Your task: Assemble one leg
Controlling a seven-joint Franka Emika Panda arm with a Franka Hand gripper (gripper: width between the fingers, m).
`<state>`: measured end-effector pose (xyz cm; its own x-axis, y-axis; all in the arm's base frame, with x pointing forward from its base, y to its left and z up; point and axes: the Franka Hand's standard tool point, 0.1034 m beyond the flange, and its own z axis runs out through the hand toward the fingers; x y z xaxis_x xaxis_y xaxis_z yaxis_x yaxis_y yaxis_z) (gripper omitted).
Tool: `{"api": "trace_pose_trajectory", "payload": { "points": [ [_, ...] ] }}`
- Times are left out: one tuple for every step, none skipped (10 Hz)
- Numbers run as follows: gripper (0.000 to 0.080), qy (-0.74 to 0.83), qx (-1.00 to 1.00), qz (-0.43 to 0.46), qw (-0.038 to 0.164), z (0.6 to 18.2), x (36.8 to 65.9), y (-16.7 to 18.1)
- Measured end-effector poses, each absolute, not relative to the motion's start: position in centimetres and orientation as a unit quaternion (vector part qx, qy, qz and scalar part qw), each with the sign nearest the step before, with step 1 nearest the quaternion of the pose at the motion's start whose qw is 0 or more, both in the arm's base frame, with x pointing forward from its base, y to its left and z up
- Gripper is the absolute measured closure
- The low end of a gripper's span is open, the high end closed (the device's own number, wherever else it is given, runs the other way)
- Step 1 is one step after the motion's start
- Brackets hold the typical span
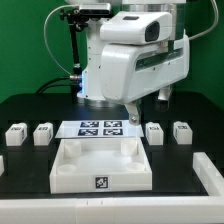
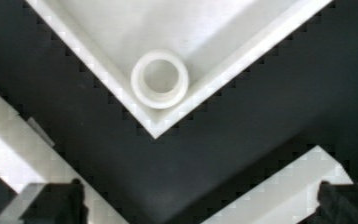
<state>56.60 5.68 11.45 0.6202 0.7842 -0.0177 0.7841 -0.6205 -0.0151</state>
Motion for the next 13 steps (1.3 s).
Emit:
{"api": "trace_pose_trajectory", "payload": {
  "points": [
    [0.0150,-0.435,-0.900,0.012,0.003,11.4,56.6,5.7],
    [0.0150,-0.435,-0.900,0.012,0.003,11.4,56.6,5.7],
    [0.0150,-0.435,-0.900,0.012,0.003,11.4,56.6,5.7],
    [0.0150,-0.435,-0.900,0.012,0.003,11.4,56.6,5.7],
    [0.0150,-0.435,-0.900,0.012,0.003,11.4,56.6,5.7],
    [0.0150,-0.435,-0.900,0.012,0.003,11.4,56.6,5.7],
    [0.0150,-0.435,-0.900,0.012,0.003,11.4,56.6,5.7],
    [0.0150,-0.435,-0.900,0.012,0.003,11.4,56.6,5.7],
    [0.0150,-0.435,-0.900,0.012,0.003,11.4,56.6,5.7],
    [0.0150,-0.435,-0.900,0.012,0.003,11.4,56.6,5.7],
    [0.0150,-0.435,-0.900,0.012,0.003,11.4,56.6,5.7],
    [0.0150,-0.459,-0.888,0.010,0.003,11.3,56.1,5.2],
    [0.0150,-0.489,-0.872,0.014,0.002,10.6,53.3,3.6]
  ]
}}
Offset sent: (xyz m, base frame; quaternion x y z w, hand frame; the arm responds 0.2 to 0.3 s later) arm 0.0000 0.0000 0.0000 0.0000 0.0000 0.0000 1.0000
